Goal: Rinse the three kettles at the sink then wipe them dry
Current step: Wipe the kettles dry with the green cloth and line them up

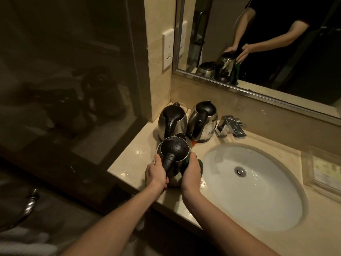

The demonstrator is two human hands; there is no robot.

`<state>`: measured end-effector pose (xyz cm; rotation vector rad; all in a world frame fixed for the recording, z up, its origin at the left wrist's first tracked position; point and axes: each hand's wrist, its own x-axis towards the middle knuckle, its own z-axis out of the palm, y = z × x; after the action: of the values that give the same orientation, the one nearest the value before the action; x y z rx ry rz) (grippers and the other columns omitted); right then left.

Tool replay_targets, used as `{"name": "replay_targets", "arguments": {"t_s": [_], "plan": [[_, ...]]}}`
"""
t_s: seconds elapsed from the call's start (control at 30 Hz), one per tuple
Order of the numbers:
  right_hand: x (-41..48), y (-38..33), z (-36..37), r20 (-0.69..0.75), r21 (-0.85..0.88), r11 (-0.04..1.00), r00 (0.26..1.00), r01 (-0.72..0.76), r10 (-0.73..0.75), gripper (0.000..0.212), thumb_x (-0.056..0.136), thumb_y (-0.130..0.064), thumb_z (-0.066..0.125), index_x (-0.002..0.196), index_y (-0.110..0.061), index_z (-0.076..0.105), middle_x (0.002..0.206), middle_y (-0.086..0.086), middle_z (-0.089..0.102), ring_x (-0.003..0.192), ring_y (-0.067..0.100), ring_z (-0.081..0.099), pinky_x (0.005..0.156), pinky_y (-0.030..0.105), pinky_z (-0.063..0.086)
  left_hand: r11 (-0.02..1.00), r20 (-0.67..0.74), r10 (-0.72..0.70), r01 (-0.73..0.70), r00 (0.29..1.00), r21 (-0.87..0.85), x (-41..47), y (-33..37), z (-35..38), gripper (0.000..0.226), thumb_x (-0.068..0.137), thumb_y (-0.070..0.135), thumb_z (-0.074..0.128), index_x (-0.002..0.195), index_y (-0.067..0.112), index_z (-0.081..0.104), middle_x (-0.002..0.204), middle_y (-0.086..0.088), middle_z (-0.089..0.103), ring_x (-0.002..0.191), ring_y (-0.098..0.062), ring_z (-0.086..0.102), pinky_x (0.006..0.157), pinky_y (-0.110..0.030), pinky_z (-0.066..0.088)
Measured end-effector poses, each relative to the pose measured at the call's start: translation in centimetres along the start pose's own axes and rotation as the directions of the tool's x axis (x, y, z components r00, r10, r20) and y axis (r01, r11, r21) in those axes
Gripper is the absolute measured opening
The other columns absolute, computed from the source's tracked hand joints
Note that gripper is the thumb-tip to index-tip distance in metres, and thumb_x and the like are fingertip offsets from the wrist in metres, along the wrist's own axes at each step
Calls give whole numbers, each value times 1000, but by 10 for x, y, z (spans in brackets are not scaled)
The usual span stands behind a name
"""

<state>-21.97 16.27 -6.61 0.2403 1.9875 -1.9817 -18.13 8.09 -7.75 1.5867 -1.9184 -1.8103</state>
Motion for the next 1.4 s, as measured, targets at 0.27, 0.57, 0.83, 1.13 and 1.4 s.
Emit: {"name": "replay_targets", "arguments": {"t_s": [0.27, 0.57, 0.83, 1.13, 1.4], "plan": [[36, 14, -20, -4, -23, 939, 939, -343, 344, 56, 95, -59, 26, 99, -19, 65, 101, 6, 60, 96, 21, 52, 88, 37, 36, 999, 7, -22, 22, 1000, -30, -2, 2, -1, 70, 101, 63, 24, 121, 7, 60, 85, -15, 62, 45, -17, 52, 36, -21, 40], [47, -15, -15, 4, -152, 984, 996, -90, 92, 58, 86, -60, 24, 73, -22, 66, 80, -3, 66, 86, 21, 57, 86, 43, 41, 998, -11, -19, 18, 1000, -52, -1, 1, 0, 69, 102, 61, 26, 107, 2, 62, 67, -12, 58, 44, -19, 51, 42, -25, 42], [82, -15, -22, 170, -188, 973, 971, -138, 170, 64, 101, -55, 18, 115, -18, 68, 105, 4, 65, 104, 21, 55, 95, 39, 42, 996, 39, -58, 61, 998, -66, 3, 2, -4, 66, 102, 61, 28, 115, 4, 59, 67, -11, 56, 44, -17, 50, 40, -25, 41], [94, -25, -24, 323, -188, 972, 925, -142, 198, 67, 100, -57, 20, 113, -12, 69, 100, 1, 65, 101, 20, 57, 96, 41, 36, 997, 101, -72, 74, 992, -16, 11, 4, -27, 62, 103, 59, 30, 105, 4, 59, 66, -10, 55, 41, -14, 50, 40, -23, 41], [96, -9, -28, 320, -330, 943, 935, -43, 155, 67, 102, -52, 15, 97, -18, 72, 91, 2, 69, 92, 18, 59, 90, 36, 38, 997, 172, -70, 62, 983, 51, 25, 5, -42, 64, 104, 58, 29, 85, 3, 56, 44, -6, 50, 34, -17, 46, 41, -25, 38]]}}
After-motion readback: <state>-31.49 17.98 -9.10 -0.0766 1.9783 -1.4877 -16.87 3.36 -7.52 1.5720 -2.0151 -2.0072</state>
